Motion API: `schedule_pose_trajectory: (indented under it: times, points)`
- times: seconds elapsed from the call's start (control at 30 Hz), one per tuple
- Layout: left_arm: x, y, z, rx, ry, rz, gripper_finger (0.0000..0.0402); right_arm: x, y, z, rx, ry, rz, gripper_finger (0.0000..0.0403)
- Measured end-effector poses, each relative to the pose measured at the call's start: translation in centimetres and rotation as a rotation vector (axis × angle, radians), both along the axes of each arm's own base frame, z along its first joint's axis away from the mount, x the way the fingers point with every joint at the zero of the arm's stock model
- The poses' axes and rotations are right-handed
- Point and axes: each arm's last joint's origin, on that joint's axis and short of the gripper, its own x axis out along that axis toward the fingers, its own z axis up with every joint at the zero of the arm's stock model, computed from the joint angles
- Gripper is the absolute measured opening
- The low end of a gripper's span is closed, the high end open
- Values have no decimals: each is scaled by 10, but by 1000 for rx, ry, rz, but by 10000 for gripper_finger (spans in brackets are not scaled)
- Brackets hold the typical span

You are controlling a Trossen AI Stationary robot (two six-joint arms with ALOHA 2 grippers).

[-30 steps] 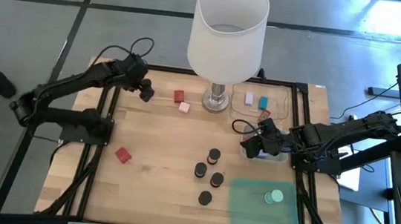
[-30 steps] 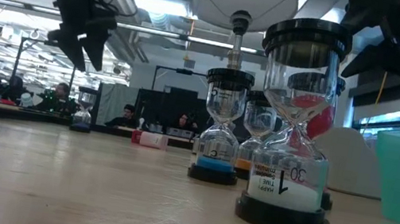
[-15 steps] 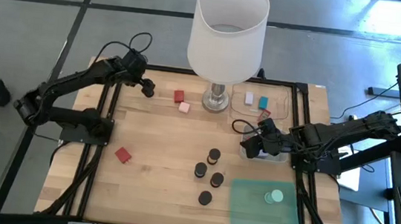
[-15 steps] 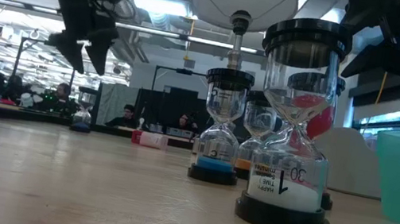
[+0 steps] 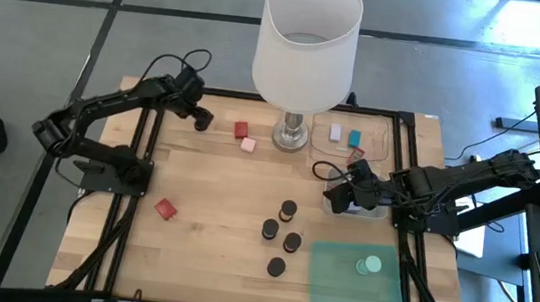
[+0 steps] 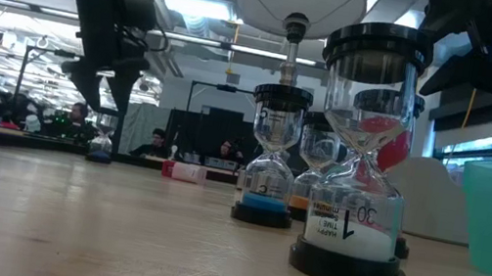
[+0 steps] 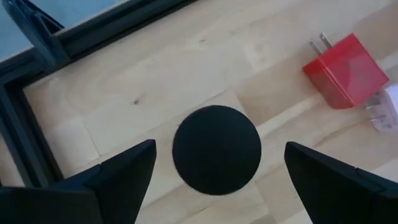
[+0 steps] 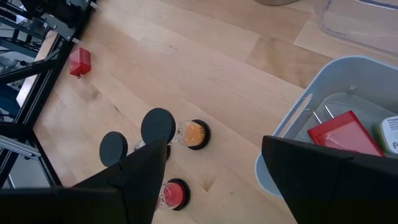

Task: Pick & Place Office items
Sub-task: Move the hourglasses to the middle of the table

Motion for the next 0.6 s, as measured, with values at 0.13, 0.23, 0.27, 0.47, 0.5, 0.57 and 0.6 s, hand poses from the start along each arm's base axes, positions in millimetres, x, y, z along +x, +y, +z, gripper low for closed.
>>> schedule_pose_trajectory:
  times: [0.13,0.23,0.27,0.47,0.5,0.57,0.6]
  points:
    - [3,3,-6,-16,9,-2,349,0,0,0,0,0,0,267]
    - [5,6,-9,-14,22,2,338,0,0,0,0,0,0,267]
    - [5,6,-10,-12,24,4,332,0,0,0,0,0,0,267]
    - [7,9,-16,-32,40,1,270,0,0,0,0,0,0,267]
    - [7,9,-16,-38,38,-1,255,0,0,0,0,0,0,267]
    - [7,9,-16,-41,36,-3,222,0,0,0,0,0,0,267]
    - [7,9,-16,-41,35,-3,208,0,0,0,0,0,0,267]
